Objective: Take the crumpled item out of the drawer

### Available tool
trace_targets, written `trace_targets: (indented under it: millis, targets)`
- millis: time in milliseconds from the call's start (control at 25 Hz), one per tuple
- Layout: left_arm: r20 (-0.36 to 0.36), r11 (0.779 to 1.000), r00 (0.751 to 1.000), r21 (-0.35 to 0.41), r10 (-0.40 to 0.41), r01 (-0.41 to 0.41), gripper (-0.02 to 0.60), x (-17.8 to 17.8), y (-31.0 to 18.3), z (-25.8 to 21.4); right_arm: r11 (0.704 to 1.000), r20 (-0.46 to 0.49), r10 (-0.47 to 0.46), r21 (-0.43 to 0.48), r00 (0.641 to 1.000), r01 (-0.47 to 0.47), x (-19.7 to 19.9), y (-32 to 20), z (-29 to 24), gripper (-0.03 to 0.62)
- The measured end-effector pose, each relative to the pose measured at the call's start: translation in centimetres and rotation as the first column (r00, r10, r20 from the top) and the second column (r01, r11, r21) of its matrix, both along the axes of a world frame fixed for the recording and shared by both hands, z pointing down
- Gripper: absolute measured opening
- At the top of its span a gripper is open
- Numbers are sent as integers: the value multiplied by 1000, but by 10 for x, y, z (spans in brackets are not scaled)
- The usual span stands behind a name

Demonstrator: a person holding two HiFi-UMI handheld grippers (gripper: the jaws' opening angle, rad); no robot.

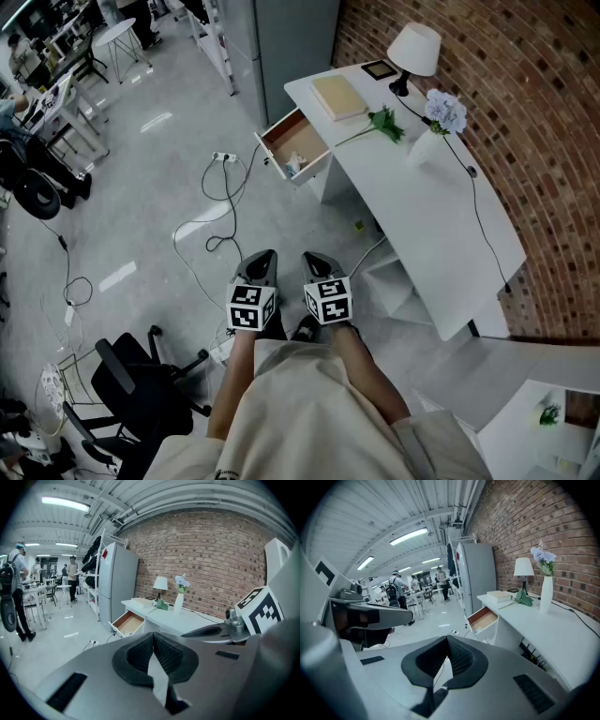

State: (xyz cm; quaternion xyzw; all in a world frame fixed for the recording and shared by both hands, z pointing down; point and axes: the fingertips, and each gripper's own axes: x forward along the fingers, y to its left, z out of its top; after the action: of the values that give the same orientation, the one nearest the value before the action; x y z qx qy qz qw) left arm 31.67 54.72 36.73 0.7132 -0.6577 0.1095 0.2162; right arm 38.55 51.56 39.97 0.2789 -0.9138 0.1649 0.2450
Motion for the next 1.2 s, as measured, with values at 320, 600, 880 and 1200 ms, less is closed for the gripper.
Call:
trace_targets:
  millis: [320,600,880,1200]
  targets:
    - [-9,1000,1000,2,20,-20,17,-11,-31,-4,1000,-13,12,-5,1000,-12,-4,-21,1,25]
    - [-14,993,994,36,110,-109,16,-16,-78,-16,999,46,42,-9,998,-41,-22,-57,-12,23]
    - [-111,987,981,43,162,-158,15,-48,-132,-27,996,49,89,-26,995,-87,-45,-100,-9,23]
    - [-101,984,980,65,170,-164,15,-109,-182,-30,982,124,181,-74,976,-173,-81,-144,-9,23]
